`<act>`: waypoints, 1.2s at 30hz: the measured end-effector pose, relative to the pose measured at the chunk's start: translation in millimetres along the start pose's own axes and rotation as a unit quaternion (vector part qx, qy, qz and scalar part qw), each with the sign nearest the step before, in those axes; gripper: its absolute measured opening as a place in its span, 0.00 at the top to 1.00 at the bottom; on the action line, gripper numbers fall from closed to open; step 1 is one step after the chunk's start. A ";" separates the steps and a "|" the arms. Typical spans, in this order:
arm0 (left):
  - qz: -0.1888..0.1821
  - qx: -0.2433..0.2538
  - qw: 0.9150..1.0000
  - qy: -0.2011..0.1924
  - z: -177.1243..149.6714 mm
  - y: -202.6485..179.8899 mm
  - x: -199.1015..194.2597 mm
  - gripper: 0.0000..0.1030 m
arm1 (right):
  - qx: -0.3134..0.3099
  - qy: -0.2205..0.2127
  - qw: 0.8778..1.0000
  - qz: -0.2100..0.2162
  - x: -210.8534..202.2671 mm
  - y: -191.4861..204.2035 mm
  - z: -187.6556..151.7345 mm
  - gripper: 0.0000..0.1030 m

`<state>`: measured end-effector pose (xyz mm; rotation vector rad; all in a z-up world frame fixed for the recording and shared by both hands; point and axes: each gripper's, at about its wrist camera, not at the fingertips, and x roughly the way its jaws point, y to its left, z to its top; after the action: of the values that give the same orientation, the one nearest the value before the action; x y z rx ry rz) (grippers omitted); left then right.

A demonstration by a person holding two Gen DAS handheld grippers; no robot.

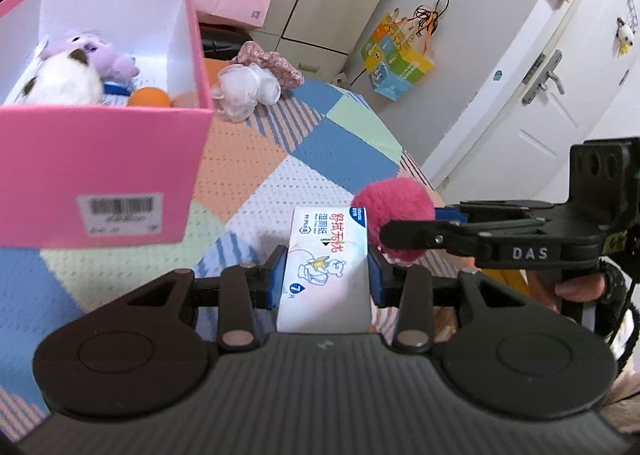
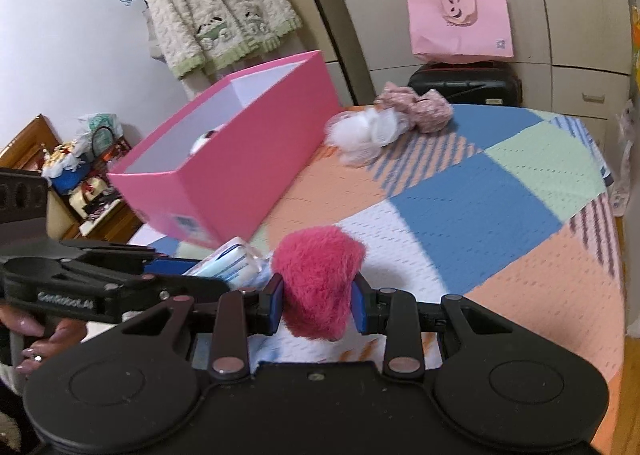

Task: Organize soft objects
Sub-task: 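Carry the wipes pack and pink fluffy ball with both grippers over the pink box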

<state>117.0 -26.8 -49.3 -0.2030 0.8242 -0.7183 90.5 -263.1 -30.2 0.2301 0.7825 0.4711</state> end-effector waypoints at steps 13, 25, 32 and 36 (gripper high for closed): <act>0.015 0.063 0.997 -0.046 14.8 -0.1 -85.8 0.62 | -0.067 -0.028 0.996 0.043 -13.6 75.4 34.4 0.63; 0.083 0.075 0.987 -0.116 63.2 32.8 -126.5 0.62 | -0.089 -0.083 0.989 0.082 21.3 115.9 105.9 0.62; 0.134 0.070 0.981 -0.126 92.5 67.0 -106.5 0.62 | -0.078 -0.056 0.992 0.084 74.0 117.1 140.1 0.62; 0.162 0.081 0.976 -0.122 107.6 84.7 -87.5 0.62 | -0.066 -0.039 0.994 0.080 100.6 110.9 154.1 0.62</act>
<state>197.9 82.8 39.3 -0.0071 0.5440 -0.4390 227.8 -121.3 54.6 0.1867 0.6555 0.6587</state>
